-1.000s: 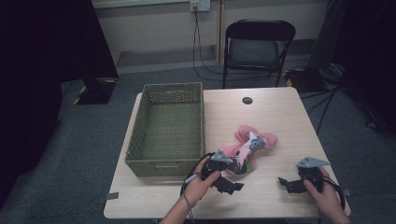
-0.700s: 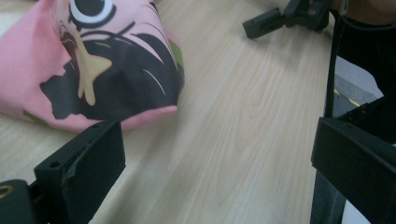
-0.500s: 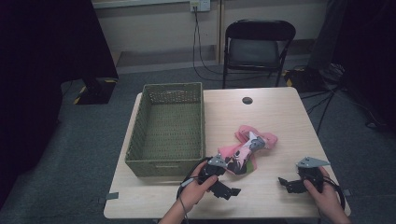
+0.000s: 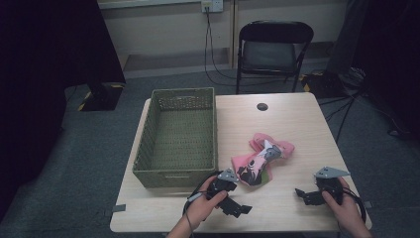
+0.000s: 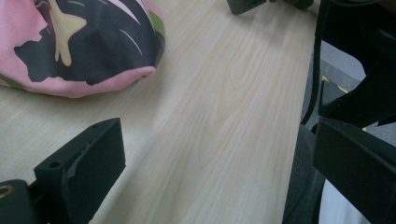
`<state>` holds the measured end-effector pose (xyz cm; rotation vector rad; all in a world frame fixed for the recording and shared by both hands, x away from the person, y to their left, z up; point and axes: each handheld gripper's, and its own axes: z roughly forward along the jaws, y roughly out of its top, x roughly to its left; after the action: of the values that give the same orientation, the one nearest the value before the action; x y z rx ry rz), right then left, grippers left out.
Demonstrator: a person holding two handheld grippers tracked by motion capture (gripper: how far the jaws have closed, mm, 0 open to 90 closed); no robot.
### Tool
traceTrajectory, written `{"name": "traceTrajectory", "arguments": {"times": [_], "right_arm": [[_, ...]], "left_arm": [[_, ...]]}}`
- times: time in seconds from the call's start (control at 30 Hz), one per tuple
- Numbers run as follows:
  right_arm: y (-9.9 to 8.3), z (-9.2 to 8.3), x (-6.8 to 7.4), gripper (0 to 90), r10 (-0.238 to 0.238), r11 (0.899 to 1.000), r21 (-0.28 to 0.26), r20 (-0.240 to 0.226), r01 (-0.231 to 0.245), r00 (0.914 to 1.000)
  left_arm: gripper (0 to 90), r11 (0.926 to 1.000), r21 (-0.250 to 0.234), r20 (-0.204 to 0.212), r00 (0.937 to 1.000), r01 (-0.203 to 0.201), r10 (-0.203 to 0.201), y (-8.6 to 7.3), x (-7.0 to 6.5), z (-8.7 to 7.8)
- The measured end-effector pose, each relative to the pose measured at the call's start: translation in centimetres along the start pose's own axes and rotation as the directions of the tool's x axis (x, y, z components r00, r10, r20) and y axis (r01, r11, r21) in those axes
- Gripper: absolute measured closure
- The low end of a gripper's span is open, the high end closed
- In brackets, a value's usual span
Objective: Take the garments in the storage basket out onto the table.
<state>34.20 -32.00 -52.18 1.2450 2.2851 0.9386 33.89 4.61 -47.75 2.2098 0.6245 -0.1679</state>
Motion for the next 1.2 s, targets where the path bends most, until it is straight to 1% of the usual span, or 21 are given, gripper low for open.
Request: {"name": "traceTrajectory", "arguments": {"times": [0.13,0.27,0.33,0.43,0.47,0.53,0.63,0.7,0.9,1.0,1.03,1.07,1.2], "right_arm": [[0.0,0.0,0.0,0.0,0.000,1.000,0.000,0.000,0.000,1.0000],[0.0,0.0,0.0,0.0,0.001,1.000,0.000,0.000,-0.001,1.0000],[0.0,0.0,0.0,0.0,0.001,1.000,0.000,0.000,-0.001,1.0000],[0.0,0.0,0.0,0.0,0.001,1.000,0.000,0.000,-0.001,1.0000],[0.0,0.0,0.0,0.0,0.000,1.000,0.000,0.000,0.000,1.0000],[0.0,0.0,0.0,0.0,0.001,1.000,0.000,0.000,-0.001,1.0000],[0.0,0.0,0.0,0.0,0.001,1.000,0.000,0.000,-0.001,1.0000],[0.0,0.0,0.0,0.0,0.001,1.000,0.000,0.000,-0.001,1.0000],[0.0,0.0,0.0,0.0,0.001,1.000,0.000,0.000,-0.001,1.0000],[0.0,0.0,0.0,0.0,0.001,1.000,0.000,0.000,-0.001,1.0000],[0.0,0.0,0.0,0.0,0.001,1.000,0.000,0.000,-0.001,1.0000],[0.0,0.0,0.0,0.0,0.001,1.000,0.000,0.000,-0.001,1.0000],[0.0,0.0,0.0,0.0,0.001,1.000,0.000,0.000,-0.001,1.0000]], "left_arm": [[2.4,0.9999,0.016,-0.003,1.0000,-0.005,0.005,-0.3,0.0,-0.4],[2.4,0.9999,0.010,0.002,1.0000,0.003,-0.003,-0.5,0.0,-1.1],[2.4,0.9999,0.017,0.001,1.0000,-0.004,0.004,-0.7,0.0,-1.5],[2.3,0.9998,0.022,0.005,1.0000,-0.002,0.002,-1.0,0.0,-2.0],[2.4,0.9995,0.030,0.011,0.9999,-0.008,0.008,-1.2,0.0,-2.2],[2.4,0.9994,0.032,0.012,0.9999,-0.010,0.010,-1.3,0.0,-2.3],[2.4,0.9991,0.041,0.027,0.9995,-0.015,0.014,-1.5,0.0,-2.8],[2.4,0.9993,0.037,0.028,0.9996,-0.006,0.005,-1.8,0.1,-3.2],[2.4,0.9992,0.040,0.023,0.9997,-0.005,0.004,-2.2,0.3,-3.9],[2.4,0.9995,0.032,0.024,0.9997,0.004,-0.005,-2.6,0.6,-4.8],[2.4,0.9995,0.032,0.024,0.9997,0.004,-0.005,-2.6,0.6,-4.8],[2.4,0.9994,0.033,0.028,0.9995,0.010,-0.011,-2.8,0.7,-5.0],[2.3,0.9990,0.043,0.024,0.9997,0.010,-0.011,-3.2,0.9,-5.4]]}}
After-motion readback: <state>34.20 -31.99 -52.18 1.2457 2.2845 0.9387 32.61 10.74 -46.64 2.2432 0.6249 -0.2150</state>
